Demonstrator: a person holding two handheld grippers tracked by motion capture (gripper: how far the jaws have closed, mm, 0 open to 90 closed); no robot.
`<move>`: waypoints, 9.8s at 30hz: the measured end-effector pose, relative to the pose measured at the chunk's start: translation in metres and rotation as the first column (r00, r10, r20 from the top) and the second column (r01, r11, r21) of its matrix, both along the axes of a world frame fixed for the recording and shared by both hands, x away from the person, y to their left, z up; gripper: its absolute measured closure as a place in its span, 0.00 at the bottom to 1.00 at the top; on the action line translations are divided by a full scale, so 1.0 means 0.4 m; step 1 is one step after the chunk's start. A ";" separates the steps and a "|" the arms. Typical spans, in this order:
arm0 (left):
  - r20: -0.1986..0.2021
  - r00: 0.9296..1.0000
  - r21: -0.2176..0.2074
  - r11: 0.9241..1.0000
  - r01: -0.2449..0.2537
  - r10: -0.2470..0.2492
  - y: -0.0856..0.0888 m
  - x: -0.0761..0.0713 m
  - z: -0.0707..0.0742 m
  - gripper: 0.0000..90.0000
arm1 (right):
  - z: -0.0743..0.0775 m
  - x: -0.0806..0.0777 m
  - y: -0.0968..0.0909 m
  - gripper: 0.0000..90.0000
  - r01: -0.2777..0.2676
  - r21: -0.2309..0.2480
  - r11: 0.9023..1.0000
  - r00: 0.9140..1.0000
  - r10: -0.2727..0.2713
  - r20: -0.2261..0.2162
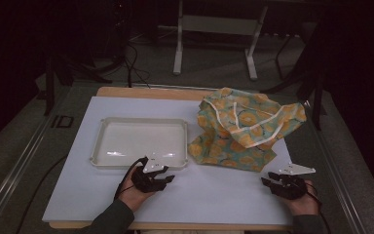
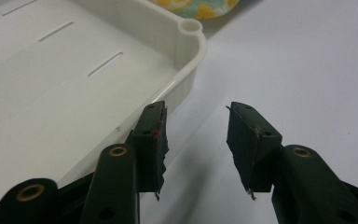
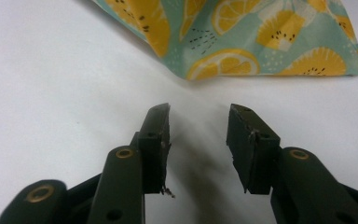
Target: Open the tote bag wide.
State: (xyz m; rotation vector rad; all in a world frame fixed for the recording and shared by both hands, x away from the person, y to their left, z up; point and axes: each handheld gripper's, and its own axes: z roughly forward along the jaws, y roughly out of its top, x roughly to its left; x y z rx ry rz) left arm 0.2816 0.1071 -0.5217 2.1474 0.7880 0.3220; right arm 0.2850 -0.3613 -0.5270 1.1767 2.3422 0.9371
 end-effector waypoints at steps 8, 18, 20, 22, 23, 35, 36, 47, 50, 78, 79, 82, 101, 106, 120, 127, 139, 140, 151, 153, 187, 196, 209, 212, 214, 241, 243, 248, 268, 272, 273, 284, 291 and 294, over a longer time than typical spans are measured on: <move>-0.009 1.000 -0.015 1.000 0.013 -0.013 -0.008 0.005 0.007 0.61 | 0.006 -0.014 0.001 0.63 -0.021 0.016 1.000 1.000 0.021 -0.010; -0.021 0.999 0.007 1.000 0.028 -0.028 -0.029 -0.003 0.019 0.61 | 0.027 -0.023 0.012 0.65 -0.053 0.034 0.998 0.999 0.052 0.015; -0.021 0.999 0.006 0.999 0.040 -0.040 -0.033 -0.005 0.022 0.62 | 0.031 -0.024 0.014 0.65 -0.053 0.040 0.998 0.998 0.053 0.020; -0.021 0.998 0.000 0.999 0.051 -0.051 -0.038 -0.007 0.027 0.63 | 0.038 -0.025 0.015 0.64 -0.053 0.042 0.998 0.998 0.052 0.028; -0.022 0.998 -0.002 0.998 0.057 -0.057 -0.040 -0.008 0.030 0.64 | 0.043 -0.024 0.016 0.63 -0.058 0.043 0.997 0.998 0.057 0.036; -0.015 0.996 -0.024 0.996 0.090 -0.090 -0.051 0.005 0.062 0.68 | 0.086 -0.013 0.029 0.51 -0.042 0.086 0.995 0.996 0.034 0.086; -0.009 0.996 -0.020 0.996 0.091 -0.091 -0.054 0.005 0.065 0.69 | 0.089 -0.011 0.031 0.50 -0.042 0.085 0.996 0.995 0.034 0.092; -0.001 0.994 -0.033 0.993 0.111 -0.111 -0.089 0.011 0.082 0.70 | 0.120 0.001 0.050 0.46 -0.046 0.098 0.994 0.991 0.033 0.132; -0.003 0.992 -0.039 0.991 0.129 -0.129 -0.102 0.015 0.083 0.73 | 0.125 0.002 0.055 0.47 -0.048 0.090 0.995 0.990 0.035 0.137; 0.052 0.987 -0.057 0.987 0.153 -0.150 -0.235 0.088 0.124 0.55 | 0.147 0.015 0.078 0.82 -0.084 0.105 0.991 0.987 0.068 0.148; 0.051 0.987 -0.053 0.987 0.153 -0.150 -0.240 0.091 0.125 0.56 | 0.146 0.014 0.079 0.85 -0.088 0.103 0.991 0.987 0.073 0.146; 0.050 0.988 -0.055 0.987 0.150 -0.147 -0.260 0.096 0.128 0.59 | 0.147 0.009 0.081 0.94 -0.089 0.092 0.992 0.986 0.074 0.152; 0.081 0.989 -0.021 0.992 0.126 -0.124 -0.299 0.104 0.150 0.99 | 0.154 -0.003 0.080 1.00 -0.103 0.087 0.991 0.982 0.087 0.170; 0.088 0.988 -0.026 0.992 0.126 -0.123 -0.297 0.095 0.146 0.99 | 0.155 -0.008 0.080 1.00 -0.110 0.079 0.991 0.981 0.095 0.172; 0.059 0.991 0.005 0.993 0.122 -0.122 -0.312 0.107 0.102 0.99 | 0.132 0.002 0.080 1.00 -0.114 0.071 0.991 0.985 0.103 0.139; 0.054 0.992 0.018 0.993 0.115 -0.116 -0.321 0.115 0.078 0.99 | 0.114 0.008 0.075 1.00 -0.099 0.067 0.993 0.990 0.091 0.110; 0.014 0.994 0.040 0.994 0.105 -0.105 -0.341 0.131 0.041 0.99 | 0.093 0.014 0.073 1.00 -0.088 0.053 0.995 0.994 0.083 0.075; 0.018 0.994 0.043 0.994 0.103 -0.104 -0.343 0.132 0.038 0.99 | 0.091 0.015 0.073 1.00 -0.087 0.053 0.995 0.994 0.083 0.073; 0.008 0.993 0.085 0.989 0.119 -0.120 -0.358 0.134 0.016 0.99 | 0.070 0.016 0.077 1.00 -0.080 0.027 0.996 0.996 0.079 0.043; 0.006 0.993 0.077 0.990 0.115 -0.116 -0.358 0.134 0.016 0.99 | 0.070 0.014 0.076 1.00 -0.083 0.028 0.996 0.996 0.081 0.042; -0.008 0.993 0.019 0.993 0.118 -0.118 -0.322 0.120 0.026 0.95 | 0.145 -0.019 0.115 1.00 -0.120 0.146 0.982 0.985 0.100 0.138; 0.009 0.993 -0.041 0.992 0.122 -0.122 -0.276 0.100 0.066 0.85 | 0.127 -0.014 0.114 1.00 -0.117 0.138 0.984 0.989 0.102 0.110; 0.033 0.995 -0.100 0.990 0.099 -0.097 -0.292 0.092 0.117 0.69 | 0.112 -0.010 0.115 1.00 -0.124 0.131 0.984 0.990 0.112 0.089; 0.038 0.995 -0.092 0.991 0.092 -0.089 -0.303 0.097 0.119 0.70 | 0.109 -0.010 0.114 1.00 -0.127 0.130 0.983 0.989 0.117 0.087; 0.040 0.996 -0.084 0.993 0.087 -0.083 -0.312 0.099 0.119 0.74 | 0.105 -0.010 0.114 1.00 -0.130 0.126 0.983 0.990 0.121 0.077; 0.018 0.998 -0.010 0.998 0.067 -0.067 -0.326 0.114 0.071 0.99 | 0.159 -0.031 0.016 0.61 -0.026 0.261 0.965 0.993 -0.006 0.121; 0.015 0.998 -0.005 0.998 0.065 -0.065 -0.327 0.114 0.067 0.99 | 0.164 -0.031 0.014 0.53 -0.023 0.267 0.963 0.991 -0.013 0.131; 0.013 0.998 0.010 0.998 0.068 -0.068 -0.329 0.116 0.060 0.99 | 0.172 -0.032 0.007 0.42 -0.015 0.306 0.952 0.989 -0.030 0.141; 0.011 0.998 0.036 0.997 0.062 -0.062 -0.332 0.124 0.046 0.99 | 0.199 -0.021 -0.009 0.28 0.003 0.379 0.925 0.982 -0.075 0.176; 0.012 0.998 0.039 0.997 0.060 -0.060 -0.334 0.124 0.043 0.99 | 0.201 -0.014 -0.006 0.33 0.000 0.392 0.920 0.979 -0.080 0.187; 0.013 0.998 0.041 0.997 0.060 -0.061 -0.335 0.124 0.043 0.99 | 0.202 -0.014 -0.005 0.38 -0.001 0.394 0.919 0.978 -0.080 0.190; 0.012 0.998 0.046 0.997 0.064 -0.065 -0.339 0.120 0.038 0.99 | 0.205 -0.020 0.002 0.93 -0.009 0.364 0.931 0.973 -0.075 0.218; 0.004 0.997 0.049 0.996 0.071 -0.071 -0.339 0.119 0.033 0.99 | 0.193 -0.021 0.005 1.00 -0.002 0.332 0.943 0.976 -0.071 0.208; 0.000 0.998 0.049 0.996 0.070 -0.070 -0.336 0.118 0.031 0.99 | 0.186 -0.020 0.003 1.00 0.002 0.328 0.945 0.977 -0.071 0.199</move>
